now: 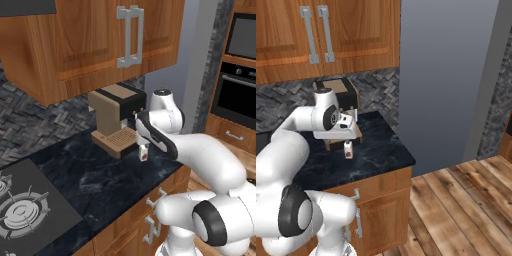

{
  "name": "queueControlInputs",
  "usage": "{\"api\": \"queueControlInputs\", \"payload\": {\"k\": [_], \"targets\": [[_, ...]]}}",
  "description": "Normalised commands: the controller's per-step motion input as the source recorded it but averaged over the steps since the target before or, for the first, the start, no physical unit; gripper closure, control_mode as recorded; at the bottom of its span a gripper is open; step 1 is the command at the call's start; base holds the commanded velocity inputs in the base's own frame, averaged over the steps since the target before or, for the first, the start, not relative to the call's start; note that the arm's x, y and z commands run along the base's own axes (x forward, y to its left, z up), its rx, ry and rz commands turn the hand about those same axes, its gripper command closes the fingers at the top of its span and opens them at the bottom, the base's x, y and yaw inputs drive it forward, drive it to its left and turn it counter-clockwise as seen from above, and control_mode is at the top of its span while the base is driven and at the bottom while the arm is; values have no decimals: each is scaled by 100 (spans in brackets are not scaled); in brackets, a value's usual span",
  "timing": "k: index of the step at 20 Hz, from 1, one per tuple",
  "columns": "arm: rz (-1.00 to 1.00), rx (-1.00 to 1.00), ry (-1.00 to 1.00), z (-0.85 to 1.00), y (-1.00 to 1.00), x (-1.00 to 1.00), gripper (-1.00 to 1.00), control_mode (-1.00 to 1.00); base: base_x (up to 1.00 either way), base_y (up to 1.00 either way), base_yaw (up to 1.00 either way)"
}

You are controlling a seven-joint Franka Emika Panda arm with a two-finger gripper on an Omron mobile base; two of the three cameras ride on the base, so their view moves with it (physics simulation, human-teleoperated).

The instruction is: Move the drinks to the dining counter.

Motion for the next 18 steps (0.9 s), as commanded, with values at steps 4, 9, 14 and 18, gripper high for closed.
{"api": "queueControlInputs", "payload": {"k": [4, 9, 14, 18], "targets": [[0, 0, 2, -19, 0, 28, -100, -100, 0, 0, 0], [0, 0, 2, -18, 0, 25, -100, -100, 0, 0, 0], [0, 0, 2, -10, 7, 18, -100, -100, 0, 0, 0], [0, 0, 1, -10, 4, 19, -100, -100, 0, 0, 0]]}}
